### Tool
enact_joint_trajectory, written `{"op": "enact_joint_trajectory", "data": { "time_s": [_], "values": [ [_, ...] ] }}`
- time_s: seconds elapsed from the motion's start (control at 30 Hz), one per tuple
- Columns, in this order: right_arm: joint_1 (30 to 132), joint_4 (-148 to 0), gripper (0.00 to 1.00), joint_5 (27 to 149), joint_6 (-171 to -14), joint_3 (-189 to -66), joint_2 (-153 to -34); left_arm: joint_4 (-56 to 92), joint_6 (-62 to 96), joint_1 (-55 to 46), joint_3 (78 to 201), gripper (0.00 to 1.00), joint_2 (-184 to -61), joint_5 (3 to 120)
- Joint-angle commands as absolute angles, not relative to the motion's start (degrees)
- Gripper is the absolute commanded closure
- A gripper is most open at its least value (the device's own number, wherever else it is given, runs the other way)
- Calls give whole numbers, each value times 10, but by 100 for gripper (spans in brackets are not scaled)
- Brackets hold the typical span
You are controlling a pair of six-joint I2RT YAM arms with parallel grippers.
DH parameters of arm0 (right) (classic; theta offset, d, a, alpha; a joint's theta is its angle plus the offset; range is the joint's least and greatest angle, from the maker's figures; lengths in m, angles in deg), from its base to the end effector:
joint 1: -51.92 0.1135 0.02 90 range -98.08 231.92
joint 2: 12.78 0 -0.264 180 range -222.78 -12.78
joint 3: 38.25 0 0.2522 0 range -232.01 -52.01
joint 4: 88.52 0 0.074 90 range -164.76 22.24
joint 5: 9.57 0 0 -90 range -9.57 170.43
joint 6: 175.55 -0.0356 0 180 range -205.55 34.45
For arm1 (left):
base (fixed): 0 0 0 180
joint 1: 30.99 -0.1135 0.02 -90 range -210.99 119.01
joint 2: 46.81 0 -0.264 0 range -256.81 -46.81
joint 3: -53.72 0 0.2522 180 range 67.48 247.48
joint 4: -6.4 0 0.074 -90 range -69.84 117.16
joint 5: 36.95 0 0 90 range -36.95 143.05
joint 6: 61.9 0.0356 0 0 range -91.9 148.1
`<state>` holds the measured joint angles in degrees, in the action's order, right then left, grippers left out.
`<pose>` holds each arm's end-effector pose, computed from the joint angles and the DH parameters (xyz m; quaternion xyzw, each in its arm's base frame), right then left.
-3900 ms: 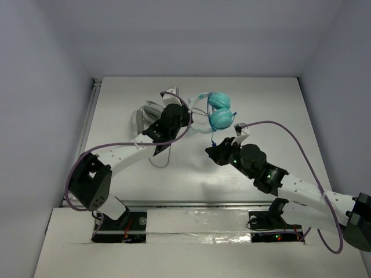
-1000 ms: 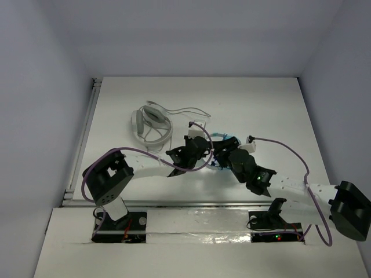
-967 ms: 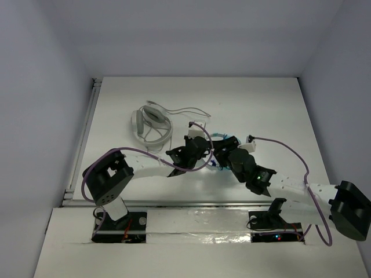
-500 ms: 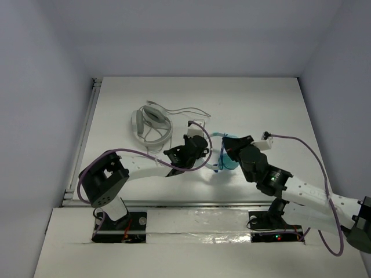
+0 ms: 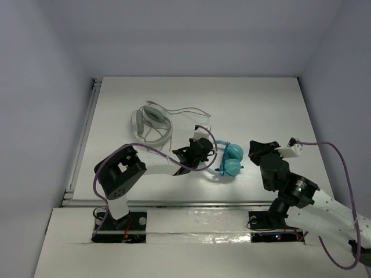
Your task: Wrap the headphones
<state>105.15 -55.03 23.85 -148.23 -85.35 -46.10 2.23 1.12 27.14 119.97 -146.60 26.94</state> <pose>0.1031 0.0883 0.2870 0.3312 0.6951 0.2240 0.5974 0.2073 -0.3038 0.1823 0.1160 0.8407 -0.1889 0.4941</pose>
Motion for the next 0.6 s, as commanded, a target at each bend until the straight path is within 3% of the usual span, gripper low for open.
{"op": "enact_joint_trajectory", "data": {
  "time_s": [0.0, 0.13, 0.17, 0.23, 0.27, 0.33, 0.37, 0.4, 0.43, 0.47, 0.53, 0.57],
  "values": [
    [1049, -490, 96, 198, -1449, -881, -422, -24, 3, 275, 1230, 90, -1464, 272],
    [1049, -464, 91, 207, -1420, -899, -384, -20, 8, 275, 1233, 68, -1454, 264],
    [1049, -461, 89, 208, -1410, -905, -380, -19, 10, 275, 1230, 57, -1446, 257],
    [1049, -451, 84, 214, -1399, -921, -370, -11, 19, 275, 1229, 46, -1411, 245],
    [1049, -464, 75, 237, -1360, -934, -366, 2, 22, 275, 1228, 32, -1378, 227],
    [1049, -462, 65, 244, -1356, -954, -364, 12, 34, 275, 1226, 26, -1338, 213],
    [1049, -458, 54, 251, -1348, -979, -363, 16, 37, 275, 1218, 14, -1294, 202],
    [1049, -458, 48, 251, -1339, -989, -363, 20, 41, 275, 1214, 12, -1269, 197],
    [1049, -451, 42, 253, -1335, -1000, -362, 24, 45, 275, 1210, 4, -1248, 193],
    [1049, -446, 35, 251, -1335, -1010, -359, 29, 52, 275, 1205, 1, -1224, 188],
    [1049, -441, 2, 247, -1333, -1035, -354, 53, 53, 275, 1200, 1, -1160, 184],
    [1049, -443, 0, 249, -1330, -1042, -351, 65, 50, 275, 1198, 1, -1139, 171]
  ]
}}
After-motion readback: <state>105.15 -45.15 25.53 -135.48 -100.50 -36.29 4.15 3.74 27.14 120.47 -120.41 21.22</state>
